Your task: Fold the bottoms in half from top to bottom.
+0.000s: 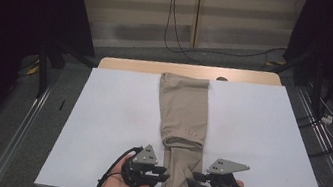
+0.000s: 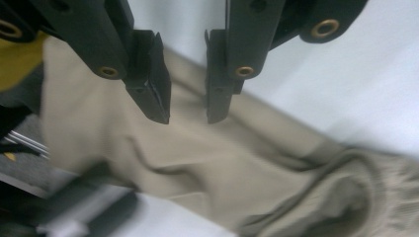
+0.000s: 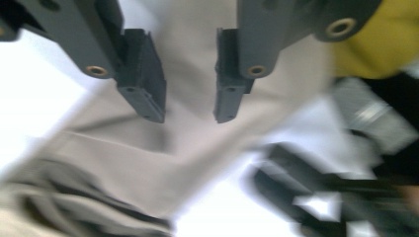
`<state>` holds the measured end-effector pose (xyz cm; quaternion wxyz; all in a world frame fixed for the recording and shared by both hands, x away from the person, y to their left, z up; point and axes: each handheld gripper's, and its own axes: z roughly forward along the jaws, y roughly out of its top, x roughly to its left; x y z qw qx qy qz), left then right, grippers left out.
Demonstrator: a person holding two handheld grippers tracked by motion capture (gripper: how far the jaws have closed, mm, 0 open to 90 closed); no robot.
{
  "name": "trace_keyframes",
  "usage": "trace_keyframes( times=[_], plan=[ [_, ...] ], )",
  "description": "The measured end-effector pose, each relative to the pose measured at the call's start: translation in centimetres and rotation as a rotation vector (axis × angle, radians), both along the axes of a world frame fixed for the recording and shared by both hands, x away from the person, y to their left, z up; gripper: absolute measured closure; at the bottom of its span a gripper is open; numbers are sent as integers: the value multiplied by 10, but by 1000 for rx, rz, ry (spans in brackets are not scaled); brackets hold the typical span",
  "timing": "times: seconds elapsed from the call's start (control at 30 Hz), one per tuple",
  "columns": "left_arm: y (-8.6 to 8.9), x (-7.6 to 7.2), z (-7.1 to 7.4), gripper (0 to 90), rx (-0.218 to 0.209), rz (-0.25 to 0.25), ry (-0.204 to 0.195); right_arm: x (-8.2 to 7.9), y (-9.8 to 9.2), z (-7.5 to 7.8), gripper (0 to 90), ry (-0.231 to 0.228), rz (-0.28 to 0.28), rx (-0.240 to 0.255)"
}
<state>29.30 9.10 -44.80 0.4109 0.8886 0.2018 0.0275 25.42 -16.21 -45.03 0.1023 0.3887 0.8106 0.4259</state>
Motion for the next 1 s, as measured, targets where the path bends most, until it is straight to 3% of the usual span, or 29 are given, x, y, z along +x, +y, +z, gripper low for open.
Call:
trace_keyframes(
  times=[0.03, 0.1, 0.13, 0.17, 0.2, 0.23, 0.27, 0.4, 0.6, 0.63, 0.67, 0.77, 0.83, 0.87, 0.9, 1.0],
  plan=[
    [-4, -4, -1, 720, 16, -10, -5, 3, -3, -2, 599, -6, -14, -27],
    [-13, -10, -7, 681, 62, -41, -30, 7, -6, -8, 575, 28, -39, -39],
    [-14, -10, -8, 671, 96, -57, -47, 9, -6, -12, 586, 47, -23, -60],
    [-16, -11, -10, 673, 100, -60, -61, 9, -5, -13, 635, 49, -25, -69],
    [-16, -11, -10, 707, 107, -62, -74, 7, -5, -13, 779, 46, -25, -72],
    [-15, -10, -9, 780, 104, -65, -70, 6, -6, -12, 886, 71, -4, -58],
    [-14, -9, -8, 872, 99, -61, -60, 4, -7, -11, 900, 83, 0, -41],
    [-10, -7, -6, 896, 94, -63, -41, -9, -10, -12, 900, 149, 2, -12],
    [-4, -3, -3, 896, 92, -58, -10, -28, -15, -13, 900, 179, 0, 16],
    [-4, -4, -1, 896, 112, -60, -17, -29, -17, -13, 900, 191, 2, 25],
    [-4, -4, -2, 896, 98, -71, -8, -29, -18, -13, 900, 197, -2, 36],
    [-2, -6, 1, 895, 90, -82, 4, -31, -20, -11, 900, 191, -9, 35],
    [0, -10, -1, 894, 85, -75, 22, -32, -20, -11, 893, 155, -18, -4],
    [2, -12, -1, 847, 101, -72, 10, -33, -20, -10, 856, 135, -28, -25],
    [4, -16, -3, 751, 84, -54, 4, -33, -21, -10, 806, 136, -23, -21],
    [1, -21, 0, 693, 72, -65, -21, -33, -19, -9, 722, 111, -7, -16]
  ],
)
